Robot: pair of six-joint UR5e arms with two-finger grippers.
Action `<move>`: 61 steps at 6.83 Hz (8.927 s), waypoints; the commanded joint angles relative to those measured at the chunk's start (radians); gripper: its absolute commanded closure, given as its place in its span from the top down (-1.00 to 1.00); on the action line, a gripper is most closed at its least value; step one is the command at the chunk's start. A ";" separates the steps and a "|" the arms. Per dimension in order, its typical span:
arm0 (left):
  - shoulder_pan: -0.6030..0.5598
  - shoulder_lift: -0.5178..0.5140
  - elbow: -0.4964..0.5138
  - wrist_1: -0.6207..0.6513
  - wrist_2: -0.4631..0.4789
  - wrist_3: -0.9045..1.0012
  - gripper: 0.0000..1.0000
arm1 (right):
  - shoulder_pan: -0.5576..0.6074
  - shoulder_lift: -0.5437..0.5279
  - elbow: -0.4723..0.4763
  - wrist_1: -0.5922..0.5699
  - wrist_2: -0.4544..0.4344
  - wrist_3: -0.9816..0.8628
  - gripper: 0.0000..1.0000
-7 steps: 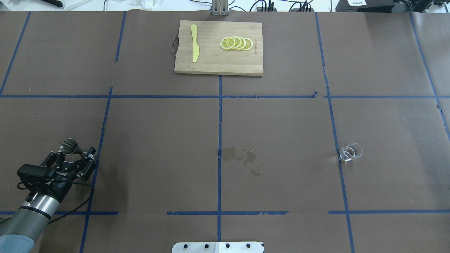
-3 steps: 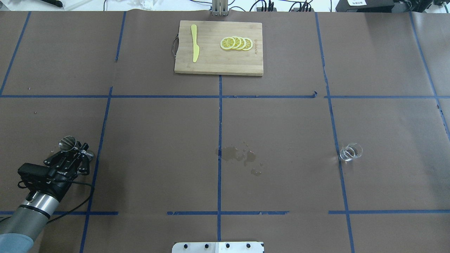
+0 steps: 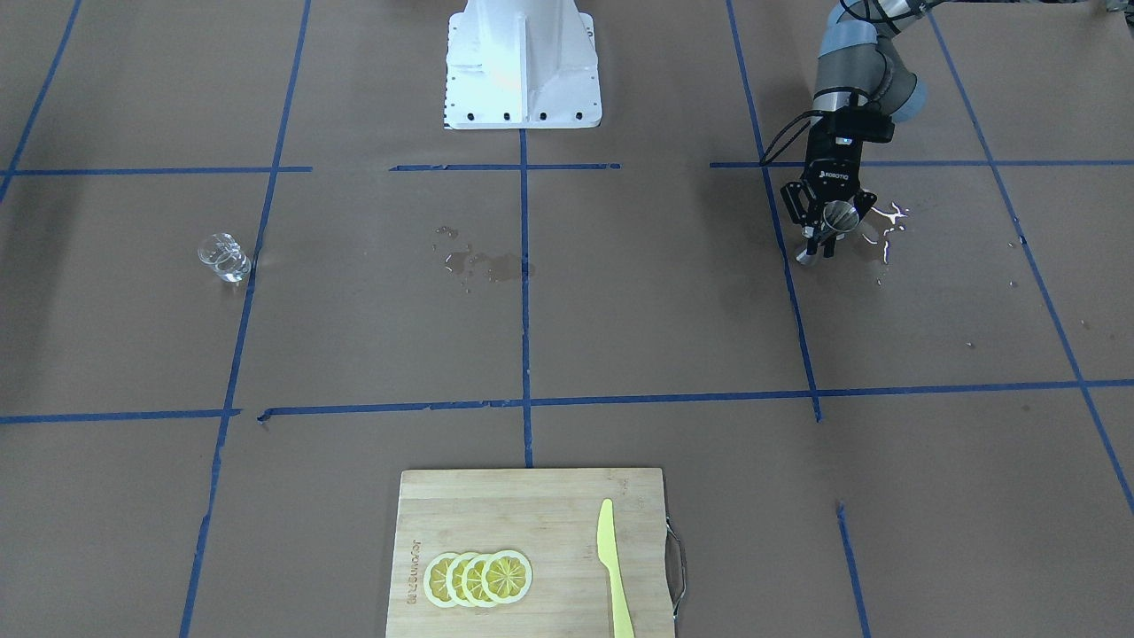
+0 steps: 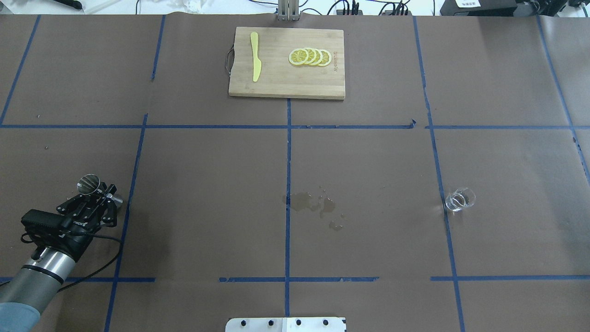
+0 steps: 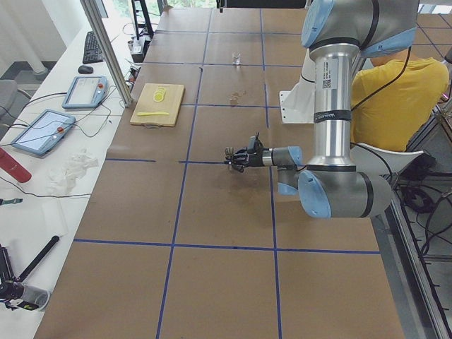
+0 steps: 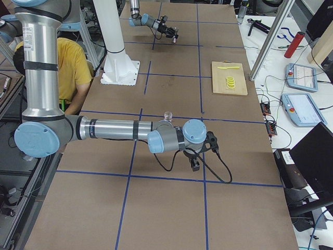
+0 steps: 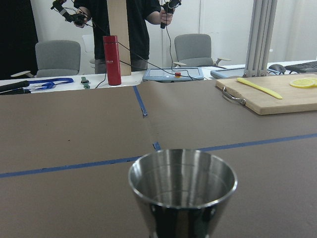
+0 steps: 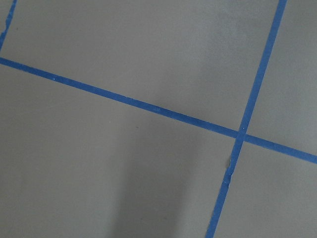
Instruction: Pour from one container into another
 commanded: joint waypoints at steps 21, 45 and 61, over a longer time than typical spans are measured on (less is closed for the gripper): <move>-0.053 -0.074 -0.068 -0.161 -0.083 0.408 -1.00 | -1.574 -0.236 0.334 0.222 -2.176 1.911 0.98; -0.052 -0.087 -0.044 -0.161 -0.078 0.406 -1.00 | -1.467 -0.104 0.162 0.225 -2.083 1.849 0.99; -0.056 -0.325 0.002 -0.130 -0.196 0.532 -1.00 | -1.425 0.097 0.248 0.569 -2.052 1.260 -1.00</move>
